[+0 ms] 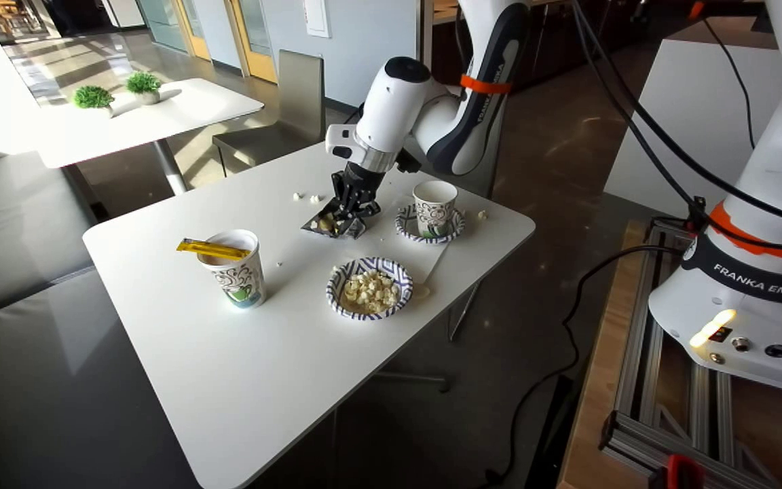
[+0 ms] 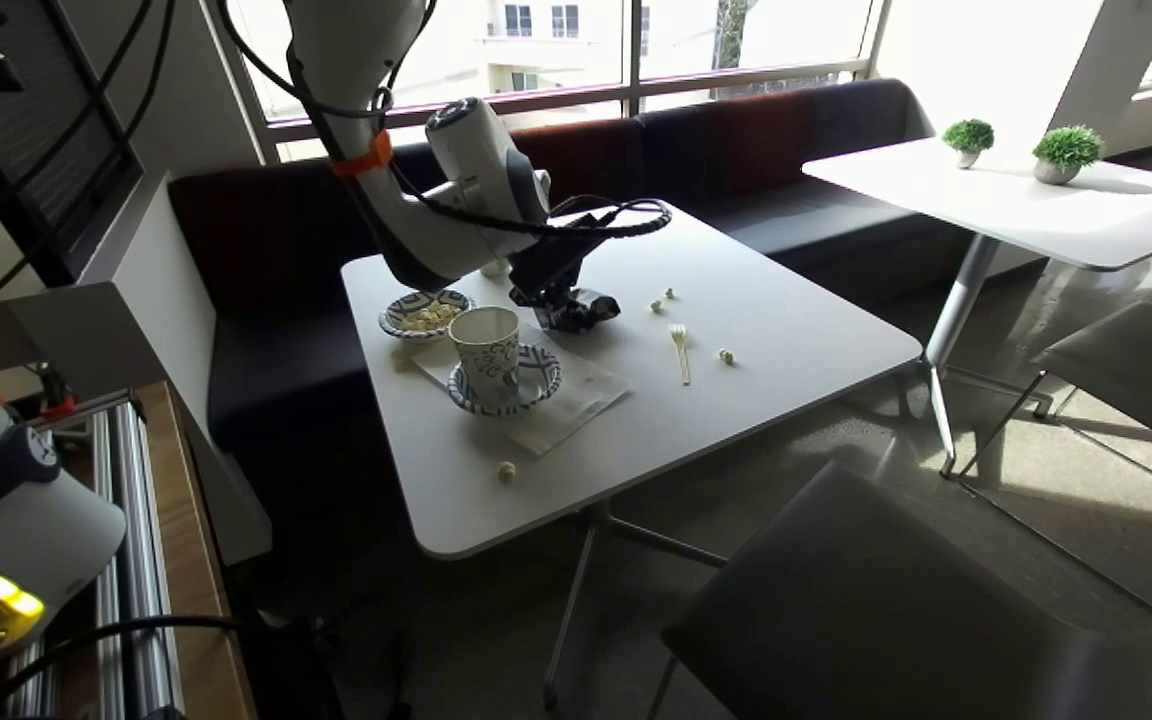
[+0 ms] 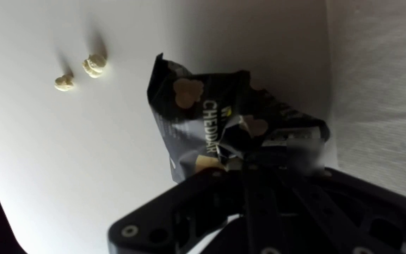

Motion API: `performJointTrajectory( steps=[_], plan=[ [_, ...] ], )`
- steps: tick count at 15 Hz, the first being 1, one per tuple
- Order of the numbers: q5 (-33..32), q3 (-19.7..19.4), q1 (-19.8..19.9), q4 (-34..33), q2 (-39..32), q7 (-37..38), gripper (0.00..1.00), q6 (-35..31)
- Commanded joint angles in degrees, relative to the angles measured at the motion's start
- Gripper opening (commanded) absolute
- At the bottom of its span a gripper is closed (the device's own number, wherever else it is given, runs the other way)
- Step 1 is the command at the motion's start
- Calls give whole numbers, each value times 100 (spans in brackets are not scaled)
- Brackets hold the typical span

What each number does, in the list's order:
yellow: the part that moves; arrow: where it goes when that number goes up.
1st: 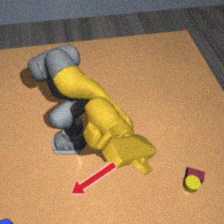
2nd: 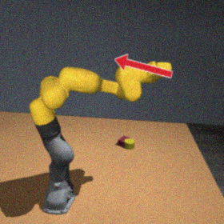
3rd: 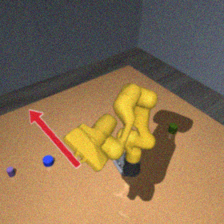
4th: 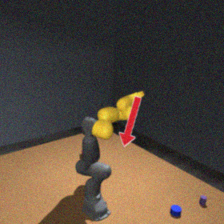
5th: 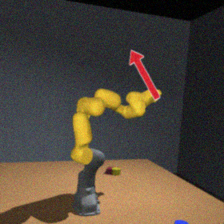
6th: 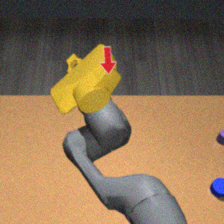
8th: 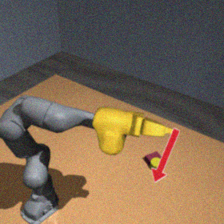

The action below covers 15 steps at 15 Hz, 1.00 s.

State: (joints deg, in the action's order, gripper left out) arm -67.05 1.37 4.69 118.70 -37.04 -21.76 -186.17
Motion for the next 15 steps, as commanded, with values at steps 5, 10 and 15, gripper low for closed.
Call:
performJointTrajectory(
  steps=[5,10,15],
  plan=[
    [161,1006,982,-39,-274,-475,0,323],
    [193,1386,1264,163,87,-523,0,671],
    [513,1857,1513,387,516,-510,0,1277]
  ],
)
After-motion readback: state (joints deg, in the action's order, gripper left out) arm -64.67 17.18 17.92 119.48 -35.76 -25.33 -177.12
